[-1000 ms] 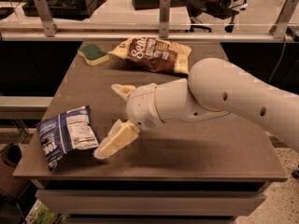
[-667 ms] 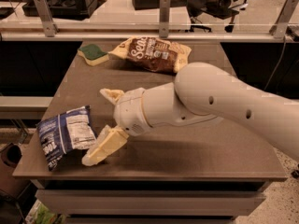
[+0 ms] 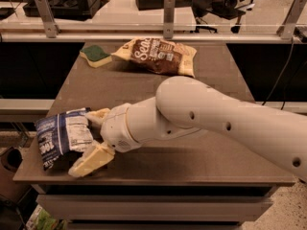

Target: Pick blue chip bag

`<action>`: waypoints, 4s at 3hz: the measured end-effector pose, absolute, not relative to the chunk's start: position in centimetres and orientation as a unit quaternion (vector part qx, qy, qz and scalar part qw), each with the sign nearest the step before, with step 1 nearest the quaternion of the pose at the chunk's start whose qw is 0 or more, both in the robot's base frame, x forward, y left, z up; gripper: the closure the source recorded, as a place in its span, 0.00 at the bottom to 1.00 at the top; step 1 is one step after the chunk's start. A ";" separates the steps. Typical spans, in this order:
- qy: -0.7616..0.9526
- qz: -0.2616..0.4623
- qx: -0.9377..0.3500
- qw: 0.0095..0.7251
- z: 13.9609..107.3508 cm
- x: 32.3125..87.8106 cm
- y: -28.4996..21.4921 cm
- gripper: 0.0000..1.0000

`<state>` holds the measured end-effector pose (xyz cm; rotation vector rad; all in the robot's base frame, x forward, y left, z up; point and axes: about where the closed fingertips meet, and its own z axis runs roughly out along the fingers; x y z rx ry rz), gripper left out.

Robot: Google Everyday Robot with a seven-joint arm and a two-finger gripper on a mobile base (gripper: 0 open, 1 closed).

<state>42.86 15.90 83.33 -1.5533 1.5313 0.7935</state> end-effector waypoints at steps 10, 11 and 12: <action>0.460 0.341 -0.621 0.535 93.1 45.4 13.4 1.00; 0.445 0.329 -0.607 0.571 96.3 46.2 10.0 1.00; 0.444 0.329 -0.607 0.571 96.3 46.2 10.0 1.00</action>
Offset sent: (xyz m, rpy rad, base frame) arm -0.0056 0.0344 -0.0150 0.0255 -0.0048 0.0664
